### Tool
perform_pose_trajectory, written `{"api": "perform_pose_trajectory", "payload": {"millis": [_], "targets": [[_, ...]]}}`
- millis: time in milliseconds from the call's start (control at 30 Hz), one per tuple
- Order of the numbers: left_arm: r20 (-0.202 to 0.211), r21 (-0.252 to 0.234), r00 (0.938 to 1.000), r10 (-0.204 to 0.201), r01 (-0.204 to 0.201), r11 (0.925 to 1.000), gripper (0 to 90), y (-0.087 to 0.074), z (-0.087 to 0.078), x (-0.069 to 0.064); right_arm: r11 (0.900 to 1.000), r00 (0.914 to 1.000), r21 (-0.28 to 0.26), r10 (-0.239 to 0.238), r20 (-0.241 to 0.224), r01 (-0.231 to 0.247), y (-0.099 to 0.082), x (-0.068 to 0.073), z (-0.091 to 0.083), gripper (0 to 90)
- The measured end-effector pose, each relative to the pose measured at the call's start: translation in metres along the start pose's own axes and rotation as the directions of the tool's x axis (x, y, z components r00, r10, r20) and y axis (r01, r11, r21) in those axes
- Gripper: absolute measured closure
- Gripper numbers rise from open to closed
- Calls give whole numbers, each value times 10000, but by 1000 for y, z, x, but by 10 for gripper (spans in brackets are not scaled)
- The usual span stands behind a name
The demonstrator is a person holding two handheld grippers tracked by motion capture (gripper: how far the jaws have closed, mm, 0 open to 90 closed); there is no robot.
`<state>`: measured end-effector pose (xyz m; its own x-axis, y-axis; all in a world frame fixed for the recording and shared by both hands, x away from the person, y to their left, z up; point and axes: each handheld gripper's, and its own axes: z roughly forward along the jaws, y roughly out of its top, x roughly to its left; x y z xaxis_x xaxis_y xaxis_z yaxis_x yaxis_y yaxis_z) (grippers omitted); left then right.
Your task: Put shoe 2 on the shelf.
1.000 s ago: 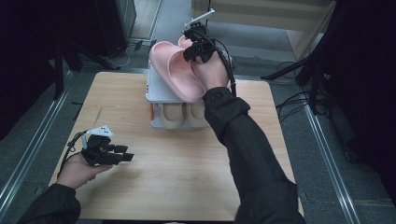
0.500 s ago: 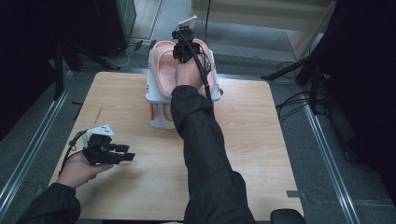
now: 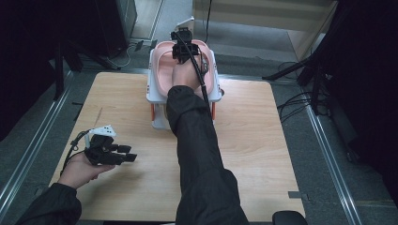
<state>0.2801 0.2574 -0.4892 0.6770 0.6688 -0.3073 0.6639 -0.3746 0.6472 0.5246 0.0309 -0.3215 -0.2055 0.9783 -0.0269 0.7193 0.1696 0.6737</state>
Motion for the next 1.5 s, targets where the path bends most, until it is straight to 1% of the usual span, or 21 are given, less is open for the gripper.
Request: {"api": "perform_pose_trajectory", "payload": {"millis": [100,233,333,367,433,567,667,700,867,967,1067,1133,1167,1200,1233,1300,1333,1367,1400,1467,1500], "targets": [[24,55,10000,43,-43,10000,491,0,1,0,9998,9998,-79,195,-24,-195,1,0,3,747],[29,102,10000,64,-64,9999,491,0,1,1,9997,9997,-101,218,-73,-218,0,-1,3,739],[41,105,9999,96,-96,9999,491,1,2,1,9995,9994,-151,277,-199,-280,-1,-4,4,685],[47,99,10000,84,-84,9999,491,1,2,0,9991,9987,-218,365,-350,-373,-3,-6,5,664],[34,136,9999,125,-125,9998,491,2,3,0,9990,9986,-264,361,-383,-371,-4,-7,5,656],[43,143,9999,112,-112,9998,491,2,3,2,9991,9986,-331,244,-471,-260,-5,-9,5,629],[5,98,9999,134,-134,9999,491,4,3,3,9990,9987,-395,-219,-465,200,-7,-8,4,592],[0,80,9999,119,-119,9999,491,5,3,3,9987,9985,-444,-284,-471,263,-7,-8,4,587],[-46,124,9999,164,-163,9998,490,5,3,1,9978,9961,-556,-408,-784,365,-10,-11,-1,536],[-54,135,9998,181,-180,9997,488,5,4,1,9964,9921,-675,-591,-1105,518,-14,-13,-5,521],[-79,150,9999,149,-148,9998,485,6,4,2,9954,9870,-782,-659,-1469,548,-20,-15,-10,496],[-85,121,9998,158,-157,9998,484,6,5,2,9941,9827,-850,-811,-1663,676,-25,-19,-13,493],[-82,149,9998,173,-172,9997,483,6,5,2,9932,9783,-884,-911,-1859,757,-29,-22,-16,490],[-119,179,9998,161,-159,9997,483,6,6,2,9932,9783,-884,-911,-1859,757,-29,-22,-16,490],[-118,196,9998,155,-153,9997,483,6,6,2,9916,9744,-936,-1066,-1981,894,-32,-24,-17,490],[-158,192,9998,128,-125,9997,482,6,6,3,9909,9716,-1009,-1092,-2098,896,-38,-27,-20,490],[-155,167,9998,84,-81,9998,482,6,6,4,9906,9673,-1010,-1132,-2269,922,-40,-29,-21,490],[-179,180,9998,93,-90,9998,482,6,5,4,9918,9603,-909,-1105,-2561,899,-45,-33,-23,488],[-221,183,9997,101,-97,9998,482,5,5,4,9918,9603,-909,-1105,-2561,899,-45,-33,-23,488],[-271,169,9996,80,-75,9998,481,5,5,4,9907,9561,-1024,-1142,-2699,894,-49,-35,-26,487],[-290,166,9995,85,-80,9998,481,5,5,4,9899,9511,-1068,-1199,-2848,928,-51,-37,-27,488]]}}
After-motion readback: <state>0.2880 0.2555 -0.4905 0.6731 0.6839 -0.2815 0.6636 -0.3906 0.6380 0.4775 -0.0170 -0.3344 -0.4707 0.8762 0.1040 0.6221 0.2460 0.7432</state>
